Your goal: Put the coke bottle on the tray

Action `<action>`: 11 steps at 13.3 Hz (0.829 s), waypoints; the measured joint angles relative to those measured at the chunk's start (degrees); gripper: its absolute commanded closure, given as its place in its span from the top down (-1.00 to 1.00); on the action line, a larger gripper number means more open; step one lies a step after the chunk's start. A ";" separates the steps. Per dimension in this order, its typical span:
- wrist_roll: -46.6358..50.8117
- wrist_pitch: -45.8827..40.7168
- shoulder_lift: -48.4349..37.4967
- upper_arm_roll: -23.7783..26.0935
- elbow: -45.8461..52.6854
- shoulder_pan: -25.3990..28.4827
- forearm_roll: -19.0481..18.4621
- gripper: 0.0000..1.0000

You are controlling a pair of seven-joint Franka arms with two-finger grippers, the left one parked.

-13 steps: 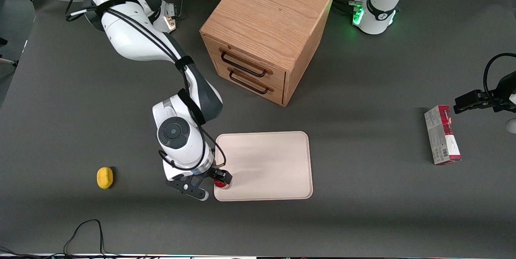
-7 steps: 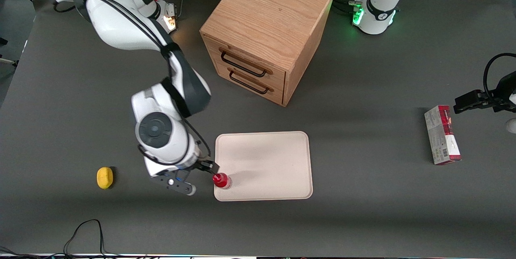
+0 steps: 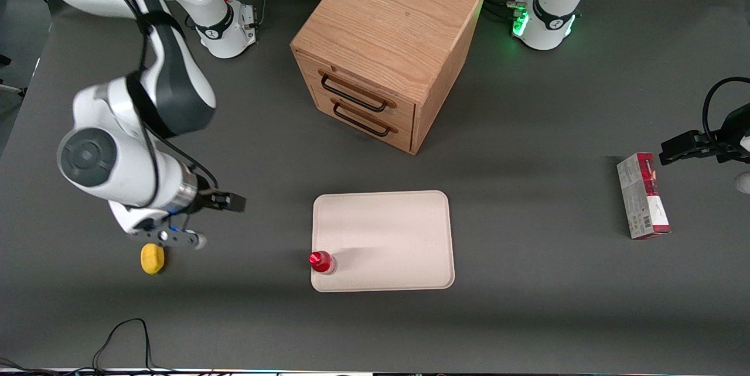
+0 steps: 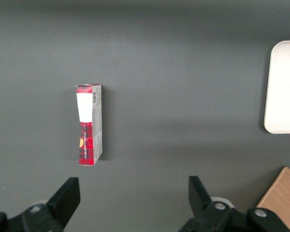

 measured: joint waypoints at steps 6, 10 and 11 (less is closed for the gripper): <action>-12.05 0.87 -19.52 -5.19 -20.70 -0.85 1.35 1.00; -18.24 -2.75 -25.45 -9.47 -23.12 -1.02 2.13 1.00; -18.25 -3.51 -26.13 -9.42 -23.06 -1.29 2.16 1.00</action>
